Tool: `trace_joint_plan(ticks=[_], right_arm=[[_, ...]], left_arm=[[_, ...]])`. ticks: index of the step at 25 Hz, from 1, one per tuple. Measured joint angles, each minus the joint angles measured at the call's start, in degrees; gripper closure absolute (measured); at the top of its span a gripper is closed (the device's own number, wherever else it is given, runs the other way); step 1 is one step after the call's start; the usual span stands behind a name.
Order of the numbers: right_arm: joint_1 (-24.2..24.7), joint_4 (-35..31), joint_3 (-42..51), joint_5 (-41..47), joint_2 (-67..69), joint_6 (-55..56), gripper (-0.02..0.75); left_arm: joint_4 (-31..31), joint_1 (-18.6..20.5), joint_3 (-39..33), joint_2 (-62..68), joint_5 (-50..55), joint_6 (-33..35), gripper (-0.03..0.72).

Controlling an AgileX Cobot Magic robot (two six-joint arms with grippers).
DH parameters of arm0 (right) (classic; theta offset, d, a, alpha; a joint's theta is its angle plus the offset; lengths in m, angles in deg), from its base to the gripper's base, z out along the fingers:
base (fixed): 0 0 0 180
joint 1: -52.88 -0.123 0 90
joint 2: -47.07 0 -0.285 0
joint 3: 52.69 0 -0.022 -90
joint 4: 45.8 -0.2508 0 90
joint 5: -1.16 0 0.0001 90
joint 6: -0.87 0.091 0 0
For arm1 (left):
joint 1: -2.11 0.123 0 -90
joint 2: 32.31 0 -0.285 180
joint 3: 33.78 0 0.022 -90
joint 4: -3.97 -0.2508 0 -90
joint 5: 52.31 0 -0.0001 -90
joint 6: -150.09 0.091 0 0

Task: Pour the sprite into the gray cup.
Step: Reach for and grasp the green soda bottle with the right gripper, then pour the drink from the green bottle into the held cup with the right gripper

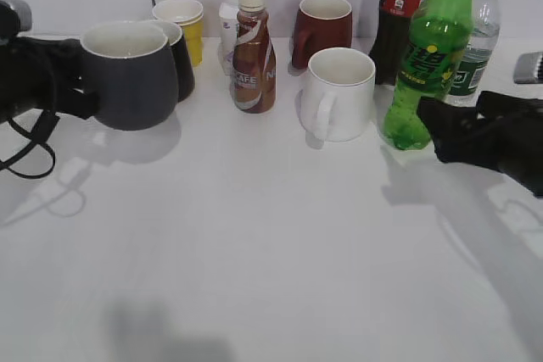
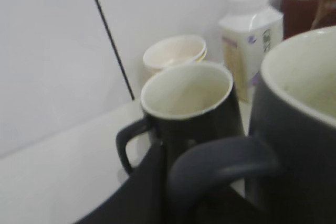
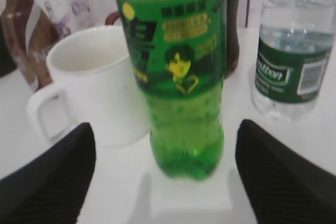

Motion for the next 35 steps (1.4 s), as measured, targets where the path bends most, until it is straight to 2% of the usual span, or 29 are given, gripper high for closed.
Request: trace_joint_plan(ticks=[5,10,12,15,18,22,29,32,35], right_arm=[[-0.1,-3.2,-6.8,-1.2,6.7,-0.1,0.087],[-0.2,-1.6,-16.0,1.5,12.7,0.2,0.092],[-0.2,-0.3,-18.8,3.2,14.2,0.3,0.145],[-0.2,0.7,-19.4,5.1,13.9,0.3,0.325],[-0.2,2.2,-19.4,9.9,11.4,-0.1,0.325],[-0.8,10.2,-19.3,17.5,3.9,-3.3,0.325],[-9.3,12.9,-22.8,33.3,-7.0,-23.7,0.325],[-12.9,13.1,-24.9,37.7,-7.6,-32.4,0.325],[-14.5,13.1,-26.2,39.6,-7.6,-40.9,0.325]], left_arm=[[-1.6,-1.6,0.0,-2.7,0.6,-0.1,0.630],[-2.1,-5.2,0.0,-5.3,4.7,-0.1,0.630],[-2.1,-6.9,-0.1,-6.1,7.0,-0.1,0.630],[-2.2,-9.1,-0.1,-7.3,9.6,-0.1,0.630],[-2.3,-11.5,-0.1,-8.7,10.9,-0.1,0.630],[-2.3,-15.0,-0.1,-10.7,13.4,-0.1,0.630],[0.3,-21.7,-0.1,-13.5,16.0,-0.4,0.631],[0.8,-23.4,-0.1,-14.3,16.4,-0.5,0.631],[0.9,-23.9,-0.1,-15.4,17.4,-0.5,0.631]])
